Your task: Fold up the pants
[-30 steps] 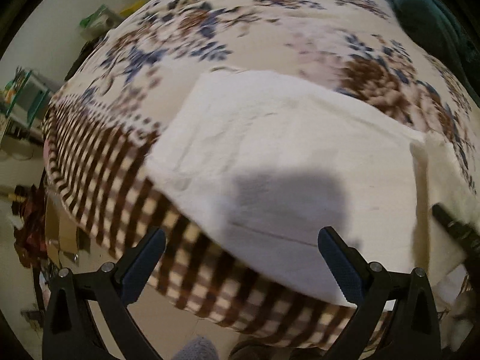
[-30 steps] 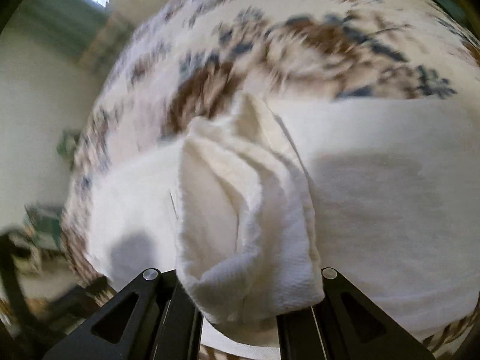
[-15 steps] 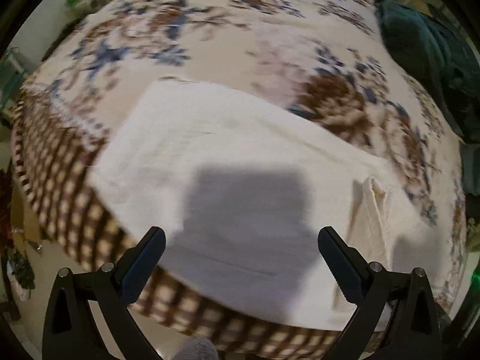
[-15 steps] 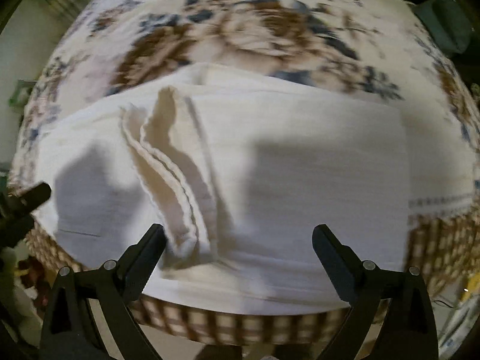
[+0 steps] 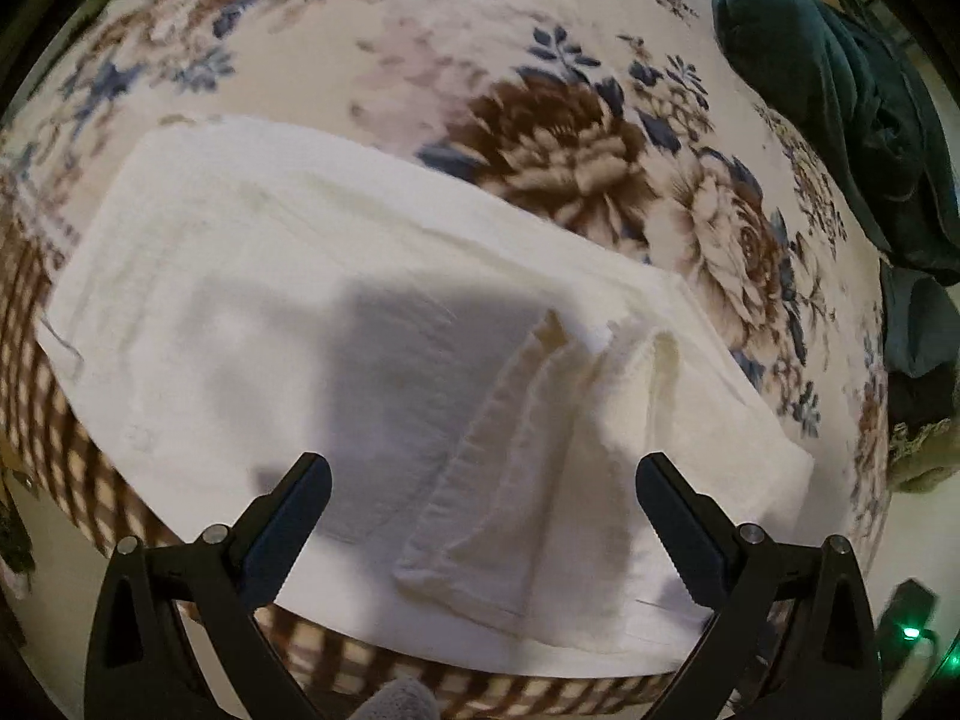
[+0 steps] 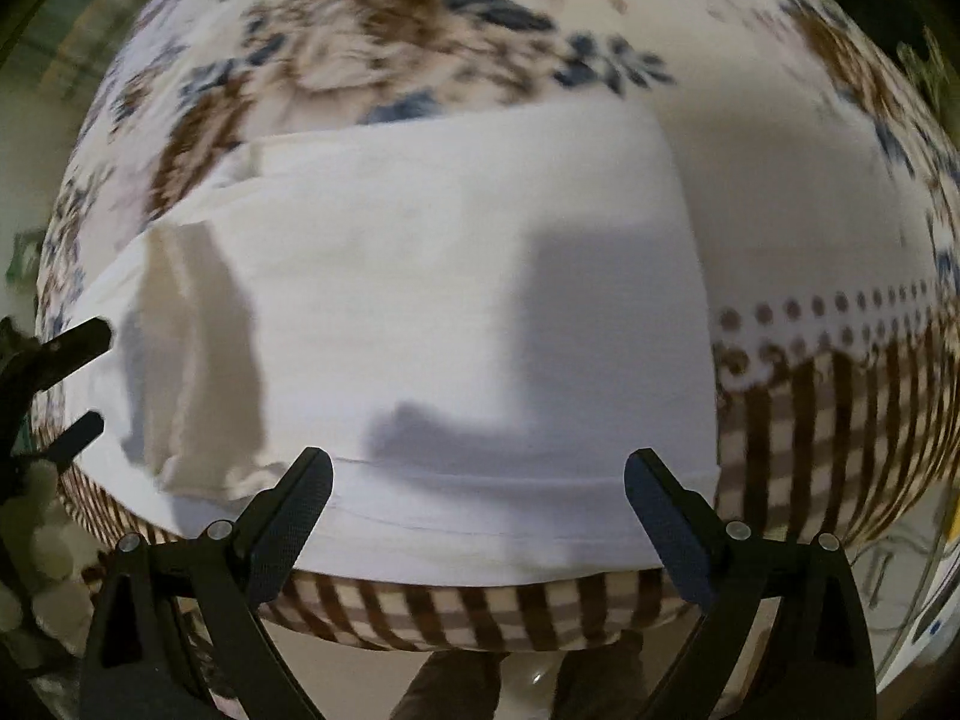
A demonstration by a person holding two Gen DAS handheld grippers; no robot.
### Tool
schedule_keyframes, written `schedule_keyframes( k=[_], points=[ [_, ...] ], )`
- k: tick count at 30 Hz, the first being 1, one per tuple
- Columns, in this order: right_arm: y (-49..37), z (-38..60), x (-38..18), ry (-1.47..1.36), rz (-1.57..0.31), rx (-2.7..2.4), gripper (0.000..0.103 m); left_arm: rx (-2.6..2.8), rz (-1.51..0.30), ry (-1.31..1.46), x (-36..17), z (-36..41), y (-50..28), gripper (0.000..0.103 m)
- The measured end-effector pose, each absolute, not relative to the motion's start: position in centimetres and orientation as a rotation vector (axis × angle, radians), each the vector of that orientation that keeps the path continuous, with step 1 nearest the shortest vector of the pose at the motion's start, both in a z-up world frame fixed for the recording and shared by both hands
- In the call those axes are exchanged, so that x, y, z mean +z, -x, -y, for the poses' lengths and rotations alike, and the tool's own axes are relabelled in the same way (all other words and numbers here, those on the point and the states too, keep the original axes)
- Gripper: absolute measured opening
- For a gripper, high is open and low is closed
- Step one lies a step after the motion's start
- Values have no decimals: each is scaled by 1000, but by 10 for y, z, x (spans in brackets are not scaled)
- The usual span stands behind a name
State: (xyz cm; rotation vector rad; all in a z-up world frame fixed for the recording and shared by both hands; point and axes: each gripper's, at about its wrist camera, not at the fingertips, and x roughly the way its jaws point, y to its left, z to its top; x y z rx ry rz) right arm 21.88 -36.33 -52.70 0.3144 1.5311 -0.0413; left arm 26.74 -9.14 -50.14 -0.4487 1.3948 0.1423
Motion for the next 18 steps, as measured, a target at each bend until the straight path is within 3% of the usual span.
schedule_keyframes(
  k=[6,11,18],
  points=[
    [-224,375,-538,-367,-1537,-49,100,52,-1349,334,-485,136,-263,103],
    [-224,378,-548,-356,-1562,-71,100,131,-1491,34,-532,160,-263,103],
    [-219,382,-546,-340,-1574,-61,100,322,-1513,364,-537,61,-247,103]
  ],
)
